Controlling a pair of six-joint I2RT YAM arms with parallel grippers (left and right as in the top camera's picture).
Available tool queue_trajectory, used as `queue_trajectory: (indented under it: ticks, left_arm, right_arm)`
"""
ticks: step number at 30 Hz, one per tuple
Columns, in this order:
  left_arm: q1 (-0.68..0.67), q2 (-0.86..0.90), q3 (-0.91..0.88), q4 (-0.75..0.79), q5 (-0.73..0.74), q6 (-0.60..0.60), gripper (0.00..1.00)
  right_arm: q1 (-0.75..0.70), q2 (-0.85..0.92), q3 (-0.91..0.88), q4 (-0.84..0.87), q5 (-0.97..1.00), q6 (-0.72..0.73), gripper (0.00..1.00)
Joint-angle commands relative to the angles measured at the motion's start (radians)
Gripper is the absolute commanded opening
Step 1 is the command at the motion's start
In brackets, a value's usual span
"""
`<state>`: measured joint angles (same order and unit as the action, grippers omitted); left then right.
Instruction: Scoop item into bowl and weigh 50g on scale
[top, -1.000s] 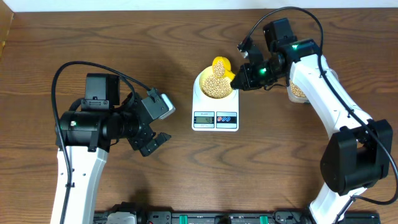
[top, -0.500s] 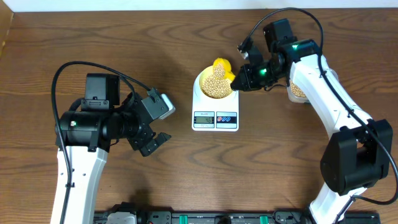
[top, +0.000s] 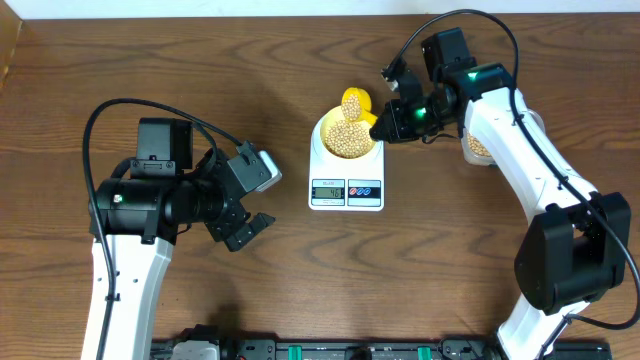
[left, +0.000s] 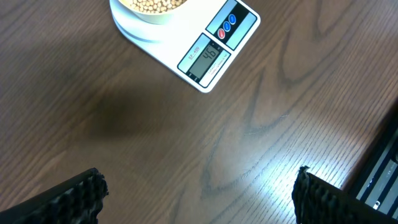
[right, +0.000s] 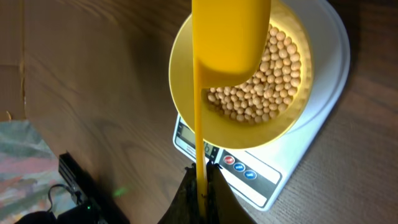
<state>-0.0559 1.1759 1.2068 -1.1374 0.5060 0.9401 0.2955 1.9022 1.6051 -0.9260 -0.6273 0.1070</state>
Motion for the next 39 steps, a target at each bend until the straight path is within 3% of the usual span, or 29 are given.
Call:
queue_trajectory:
  ticks: [1, 18, 39]
  left_arm:
    - [0.003, -0.007, 0.010, -0.003, -0.002, 0.009, 0.98]
    - [0.003, -0.007, 0.010, -0.003, -0.002, 0.009, 0.98]
    - [0.003, -0.007, 0.010, -0.003, -0.002, 0.009, 0.98]
  right_arm:
    - [0.007, -0.023, 0.011, -0.011, -0.003, 0.007, 0.01]
    - [0.006, -0.023, 0.011, 0.013, -0.141, 0.006, 0.01]
    - [0.005, -0.023, 0.011, -0.100, -0.092, -0.019, 0.01]
